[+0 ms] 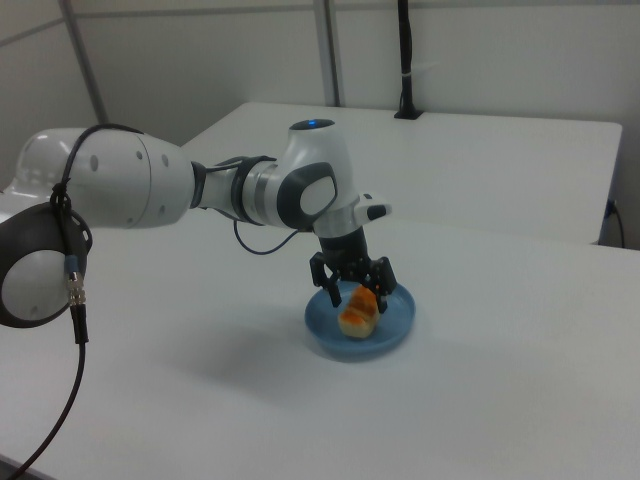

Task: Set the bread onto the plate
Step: 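Open the gripper to release the bread and raise away from the plate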

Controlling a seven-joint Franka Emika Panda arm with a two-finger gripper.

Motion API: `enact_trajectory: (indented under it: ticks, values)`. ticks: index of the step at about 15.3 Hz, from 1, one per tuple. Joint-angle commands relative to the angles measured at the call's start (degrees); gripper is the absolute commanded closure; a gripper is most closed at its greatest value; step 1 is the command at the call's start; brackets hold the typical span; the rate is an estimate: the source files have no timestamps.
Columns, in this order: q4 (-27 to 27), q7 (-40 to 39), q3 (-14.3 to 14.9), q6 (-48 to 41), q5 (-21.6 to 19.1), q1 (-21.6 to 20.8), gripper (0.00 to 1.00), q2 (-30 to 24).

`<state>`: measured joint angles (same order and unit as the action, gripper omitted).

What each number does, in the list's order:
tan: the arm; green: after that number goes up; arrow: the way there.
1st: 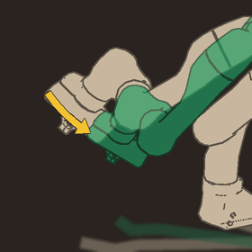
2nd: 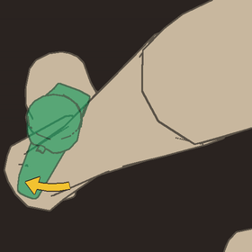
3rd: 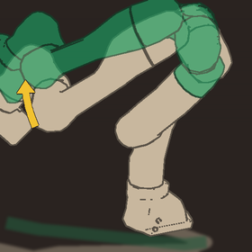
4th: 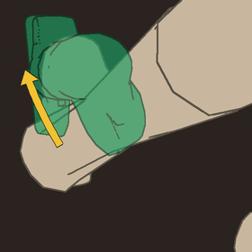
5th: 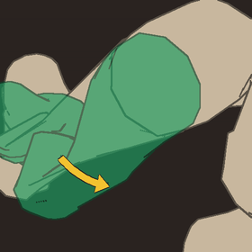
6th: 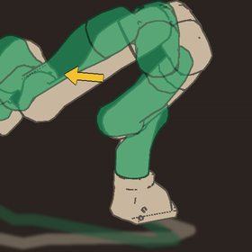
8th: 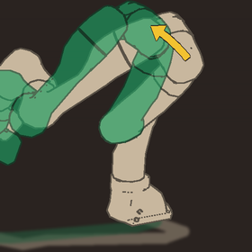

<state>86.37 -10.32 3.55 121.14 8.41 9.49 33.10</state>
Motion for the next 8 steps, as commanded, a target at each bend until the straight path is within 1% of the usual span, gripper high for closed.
enact_trajectory:
  ticks: [1,3,4,5,6,8]
  values:
    - [0.20,0.64,-0.13,-0.99,-1.11,-0.53,0.00,-6.10]
    - [0.38,2.31,-0.65,-7.46,-1.11,-1.66,0.00,-10.58]
    - [0.55,3.71,-0.74,-10.89,-1.46,-2.80,0.00,-13.99]
    - [0.99,7.12,-0.83,-13.62,-2.42,-4.38,0.00,-16.99]
    - [1.34,11.68,-0.83,-16.61,-2.52,-5.96,0.00,-19.89]
    - [1.52,14.26,-0.83,-20.83,-2.96,-7.20,0.00,-23.41]
